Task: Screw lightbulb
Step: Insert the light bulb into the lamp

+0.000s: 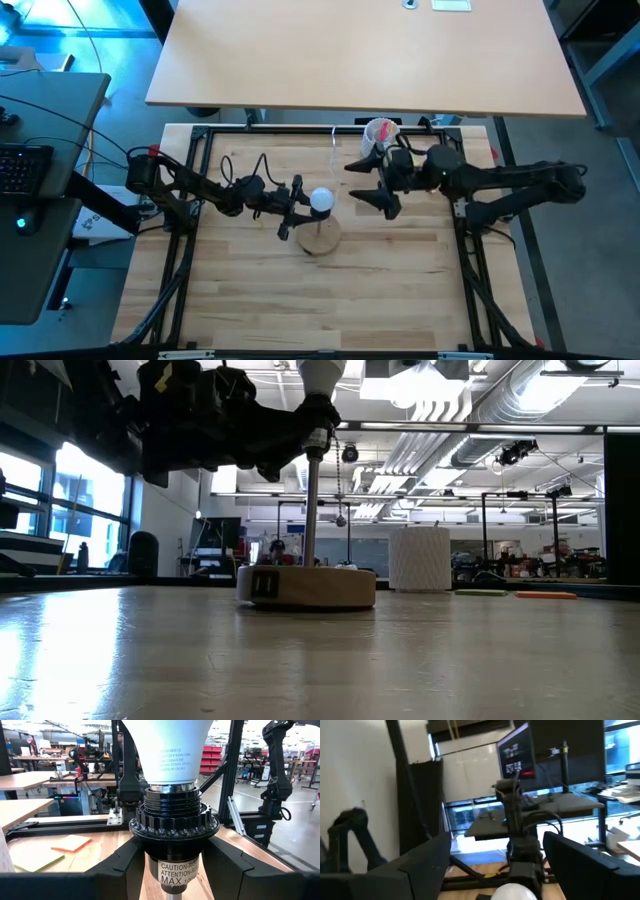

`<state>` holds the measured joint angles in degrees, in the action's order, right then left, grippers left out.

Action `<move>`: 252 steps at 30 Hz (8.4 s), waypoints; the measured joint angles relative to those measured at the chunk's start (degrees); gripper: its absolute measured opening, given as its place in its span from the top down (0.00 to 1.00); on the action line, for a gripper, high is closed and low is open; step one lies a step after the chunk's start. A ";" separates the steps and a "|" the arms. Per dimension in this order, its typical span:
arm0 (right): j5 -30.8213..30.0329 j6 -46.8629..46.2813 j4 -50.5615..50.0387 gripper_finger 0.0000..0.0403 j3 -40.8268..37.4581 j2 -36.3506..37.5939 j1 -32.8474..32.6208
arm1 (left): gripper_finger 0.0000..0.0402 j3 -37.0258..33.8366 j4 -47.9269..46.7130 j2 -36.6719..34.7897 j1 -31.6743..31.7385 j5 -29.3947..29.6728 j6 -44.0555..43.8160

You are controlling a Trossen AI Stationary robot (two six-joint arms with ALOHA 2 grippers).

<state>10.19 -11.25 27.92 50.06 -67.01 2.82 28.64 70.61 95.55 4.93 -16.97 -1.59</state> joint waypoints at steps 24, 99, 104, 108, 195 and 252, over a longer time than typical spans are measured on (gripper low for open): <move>-0.42 0.86 18.77 0.22 -19.68 -3.78 -1.52 | 0.60 -0.02 -0.51 0.07 -0.39 -15.86 0.58; 15.66 11.18 -1.50 0.22 9.89 -22.94 -3.69 | 0.60 -0.09 -0.33 0.13 -0.09 -26.38 -3.56; 12.19 10.55 -1.07 0.22 9.88 -23.01 -3.82 | 0.60 -0.07 0.01 0.13 0.23 -26.50 -3.86; 10.94 9.75 -1.09 0.22 9.88 -22.99 -4.18 | 0.60 -0.07 0.07 0.13 0.24 -26.49 -4.15; -48.63 8.28 3.87 0.37 9.88 -28.10 -15.91 | 0.61 -0.28 1.98 -0.68 -12.84 39.93 15.20; -7.91 11.30 -12.00 0.20 9.90 -17.21 -7.21 | 0.61 0.00 -39.84 -22.77 -10.12 6.34 15.26</move>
<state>2.28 0.06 15.92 59.96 -84.22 -4.38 28.64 30.77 72.77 -5.19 -10.63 13.67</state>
